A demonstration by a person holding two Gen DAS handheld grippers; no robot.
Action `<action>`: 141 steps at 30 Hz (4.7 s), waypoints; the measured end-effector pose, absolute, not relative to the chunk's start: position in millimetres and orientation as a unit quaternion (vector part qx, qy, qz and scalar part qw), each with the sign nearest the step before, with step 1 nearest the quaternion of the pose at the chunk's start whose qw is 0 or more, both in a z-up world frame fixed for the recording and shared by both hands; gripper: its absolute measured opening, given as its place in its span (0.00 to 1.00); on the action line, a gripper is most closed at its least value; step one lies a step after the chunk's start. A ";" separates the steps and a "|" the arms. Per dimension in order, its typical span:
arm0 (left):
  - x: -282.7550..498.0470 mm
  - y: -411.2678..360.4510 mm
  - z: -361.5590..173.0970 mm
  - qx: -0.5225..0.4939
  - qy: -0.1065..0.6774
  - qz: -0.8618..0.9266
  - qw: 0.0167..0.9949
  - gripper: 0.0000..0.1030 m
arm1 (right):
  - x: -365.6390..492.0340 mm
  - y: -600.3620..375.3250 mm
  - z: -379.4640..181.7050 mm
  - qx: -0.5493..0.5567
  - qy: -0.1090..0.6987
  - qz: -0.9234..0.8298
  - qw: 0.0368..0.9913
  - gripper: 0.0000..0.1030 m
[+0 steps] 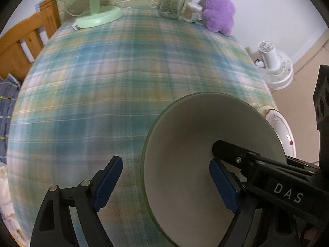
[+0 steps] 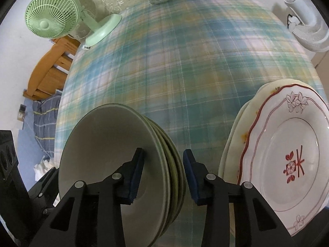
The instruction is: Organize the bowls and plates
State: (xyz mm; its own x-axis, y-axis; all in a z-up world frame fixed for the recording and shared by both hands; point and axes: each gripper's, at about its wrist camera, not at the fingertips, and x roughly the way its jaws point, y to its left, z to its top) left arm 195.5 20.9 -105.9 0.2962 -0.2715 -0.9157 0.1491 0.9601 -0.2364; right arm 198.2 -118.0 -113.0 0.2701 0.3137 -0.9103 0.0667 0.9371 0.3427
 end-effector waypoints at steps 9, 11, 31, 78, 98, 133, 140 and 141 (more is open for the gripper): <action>198.2 21.1 -110.0 -0.087 0.586 -0.190 0.783 0.60 | 196.1 -114.6 -112.0 0.161 0.600 0.058 0.782 0.40; 198.7 22.0 -110.5 -0.093 0.590 -0.195 0.778 0.60 | 196.2 -112.1 -110.8 0.155 0.600 0.051 0.783 0.40; 182.2 29.4 -90.4 -0.070 0.589 -0.200 0.780 0.47 | 174.8 -104.9 -92.7 0.168 0.596 0.006 0.785 0.40; 160.6 -147.9 -49.7 -0.119 0.554 -0.116 0.816 0.47 | 163.7 -275.9 -47.9 0.115 0.570 0.089 0.808 0.40; 172.6 -174.0 -78.2 -0.132 0.576 -0.087 0.802 0.47 | 183.6 -306.8 -81.8 0.105 0.599 0.104 0.787 0.40; 137.2 -173.9 -8.4 -0.008 0.476 -0.049 0.878 0.91 | 139.0 -322.3 -30.4 0.092 0.516 0.029 0.851 0.66; 125.4 -123.5 16.7 0.014 0.436 -0.064 0.898 0.92 | 113.4 -284.5 1.8 0.069 0.467 -0.022 0.882 0.69; 123.8 -115.4 18.8 0.016 0.431 -0.065 0.900 0.92 | 108.5 -275.1 5.4 0.065 0.458 -0.030 0.886 0.71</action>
